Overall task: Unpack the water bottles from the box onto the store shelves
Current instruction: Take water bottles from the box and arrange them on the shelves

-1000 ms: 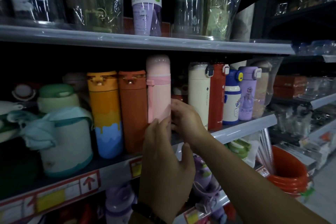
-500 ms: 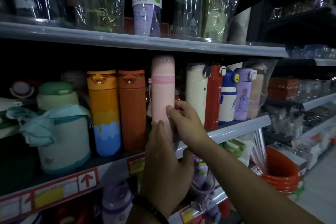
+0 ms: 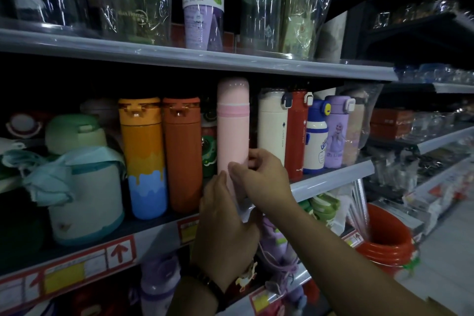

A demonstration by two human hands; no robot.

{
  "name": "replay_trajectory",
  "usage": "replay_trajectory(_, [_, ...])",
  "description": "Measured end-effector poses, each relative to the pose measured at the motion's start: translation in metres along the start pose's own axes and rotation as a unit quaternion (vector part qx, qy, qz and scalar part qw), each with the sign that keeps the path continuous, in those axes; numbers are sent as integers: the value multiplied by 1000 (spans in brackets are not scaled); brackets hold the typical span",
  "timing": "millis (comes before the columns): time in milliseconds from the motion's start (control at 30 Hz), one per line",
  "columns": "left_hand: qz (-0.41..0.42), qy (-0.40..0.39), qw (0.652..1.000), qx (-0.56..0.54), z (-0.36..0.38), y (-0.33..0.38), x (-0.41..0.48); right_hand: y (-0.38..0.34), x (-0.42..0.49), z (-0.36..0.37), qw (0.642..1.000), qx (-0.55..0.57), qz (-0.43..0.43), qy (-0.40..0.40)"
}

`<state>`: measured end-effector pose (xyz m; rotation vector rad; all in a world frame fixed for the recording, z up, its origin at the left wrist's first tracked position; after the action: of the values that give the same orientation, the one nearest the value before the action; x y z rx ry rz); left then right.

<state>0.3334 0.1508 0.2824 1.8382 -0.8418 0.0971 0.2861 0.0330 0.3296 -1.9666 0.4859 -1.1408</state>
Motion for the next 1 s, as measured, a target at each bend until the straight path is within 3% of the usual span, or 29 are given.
replay_trajectory(333, [26, -20, 998, -53, 1, -2, 4, 0, -7, -4, 998, -57, 7, 20])
replay_trajectory(600, [20, -35, 999, -11, 8, -8, 8, 2, -13, -1, 997, -69, 20, -5])
replay_trajectory(1000, [22, -14, 999, 18, 14, -13, 11, 0, -15, -1, 992, -121, -16, 25])
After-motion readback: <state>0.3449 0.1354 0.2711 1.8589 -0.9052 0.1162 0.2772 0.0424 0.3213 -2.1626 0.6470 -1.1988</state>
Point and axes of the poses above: each hand's wrist, its own x-axis towards the middle knuckle, its own z-axis out of the palm, y = z × x, the point moved 7 cm from there along x, towards the middle knuckle, and after that the axes turned 9 degrees about -z, right-handed, at the moved point
